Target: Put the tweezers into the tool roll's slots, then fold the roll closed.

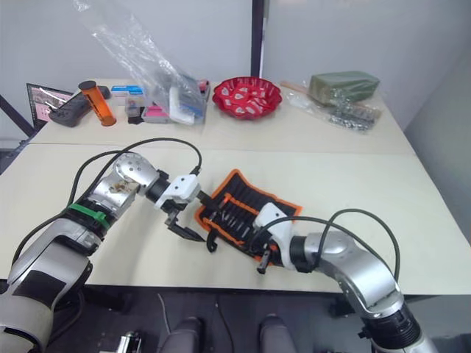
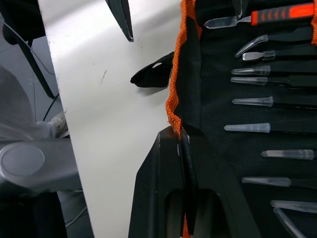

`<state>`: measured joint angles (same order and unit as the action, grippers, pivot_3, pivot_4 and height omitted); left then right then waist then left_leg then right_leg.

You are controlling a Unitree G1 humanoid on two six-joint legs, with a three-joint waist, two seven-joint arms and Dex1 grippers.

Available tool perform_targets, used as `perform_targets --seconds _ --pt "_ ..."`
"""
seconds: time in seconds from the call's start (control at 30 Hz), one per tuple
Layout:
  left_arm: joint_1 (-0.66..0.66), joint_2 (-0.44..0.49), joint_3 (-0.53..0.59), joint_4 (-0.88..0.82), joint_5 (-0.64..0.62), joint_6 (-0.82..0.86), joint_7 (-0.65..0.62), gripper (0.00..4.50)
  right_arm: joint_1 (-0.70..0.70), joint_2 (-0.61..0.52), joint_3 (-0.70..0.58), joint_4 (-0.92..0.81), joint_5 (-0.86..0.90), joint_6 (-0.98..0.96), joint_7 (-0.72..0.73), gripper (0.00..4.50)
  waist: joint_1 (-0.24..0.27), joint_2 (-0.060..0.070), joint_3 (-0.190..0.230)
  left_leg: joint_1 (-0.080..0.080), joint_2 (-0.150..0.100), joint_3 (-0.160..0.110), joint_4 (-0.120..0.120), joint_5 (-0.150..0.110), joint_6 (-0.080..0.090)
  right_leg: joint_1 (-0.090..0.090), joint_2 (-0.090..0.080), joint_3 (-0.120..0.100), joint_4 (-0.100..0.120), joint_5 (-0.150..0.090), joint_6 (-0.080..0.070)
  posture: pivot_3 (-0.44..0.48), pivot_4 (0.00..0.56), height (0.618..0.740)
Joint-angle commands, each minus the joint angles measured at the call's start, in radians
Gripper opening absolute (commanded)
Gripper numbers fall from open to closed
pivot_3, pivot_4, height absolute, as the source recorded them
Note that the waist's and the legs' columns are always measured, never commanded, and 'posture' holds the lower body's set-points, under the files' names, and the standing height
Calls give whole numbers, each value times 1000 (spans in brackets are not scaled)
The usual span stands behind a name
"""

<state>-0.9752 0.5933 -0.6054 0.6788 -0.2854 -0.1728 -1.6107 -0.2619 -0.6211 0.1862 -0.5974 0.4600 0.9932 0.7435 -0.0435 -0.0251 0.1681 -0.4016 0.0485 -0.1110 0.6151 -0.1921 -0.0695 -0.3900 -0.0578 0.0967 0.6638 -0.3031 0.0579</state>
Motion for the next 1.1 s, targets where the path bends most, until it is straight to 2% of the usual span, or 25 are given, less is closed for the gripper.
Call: perform_targets --seconds 0.03,0.27,0.37,0.57,0.6,0.67,0.73,0.83,1.07,1.1 --pt "-7 -31 22 15 28 -38 -4 4500 -4 -20 -57 -31 39 9 -1 30 1 0 0 0 0 0 0 0 0 0 0 0 0 0 0 0 150 735" --pt "-3 -75 61 31 47 -57 -4 4500 1 -38 -71 -31 56 9 -24 30 -2 0 0 0 0 0 0 0 0 0 0 0 0 0 0 0 150 735" --pt "0 -76 64 29 39 -44 -4 3680 8 -36 -82 -46 66 17 -42 0 -2 0 0 0 0 0 0 0 0 0 0 0 0 0 0 0 150 735" --pt "-2 -75 66 42 41 -34 -4 1641 28 -64 -88 -61 64 4 -52 0 0 0 0 0 0 0 0 0 0 0 0 0 0 0 0 0 150 735" --pt "-2 -78 70 45 41 -31 -4 1429 30 -67 -90 -63 66 2 -53 0 0 0 0 0 0 0 0 0 0 0 0 0 0 0 0 0 150 735" --pt "-3 -85 79 49 39 -19 -4 608 37 -76 -92 -67 67 -2 -54 0 0 0 0 0 0 0 0 0 0 0 0 0 0 0 0 0 150 735" --pt "-5 -89 86 49 37 -5 -4 64 51 -84 -94 -75 66 -8 -56 0 0 0 0 0 0 0 0 0 0 0 0 0 0 0 0 0 150 735" --pt "-5 -93 99 43 34 20 -4 64 66 -78 -108 -81 66 -21 -71 0 0 0 0 0 0 0 0 0 0 0 0 0 0 0 0 0 150 735" --pt "7 -97 113 32 36 53 -4 0 122 -82 -184 -132 111 -25 -84 2155 0 0 0 0 0 0 0 0 0 0 0 0 0 0 0 0 150 735" --pt "9 -98 116 31 36 55 -4 0 136 -88 -193 -143 123 -21 -77 2155 0 0 0 0 0 0 0 0 0 0 0 0 0 0 0 0 150 735"
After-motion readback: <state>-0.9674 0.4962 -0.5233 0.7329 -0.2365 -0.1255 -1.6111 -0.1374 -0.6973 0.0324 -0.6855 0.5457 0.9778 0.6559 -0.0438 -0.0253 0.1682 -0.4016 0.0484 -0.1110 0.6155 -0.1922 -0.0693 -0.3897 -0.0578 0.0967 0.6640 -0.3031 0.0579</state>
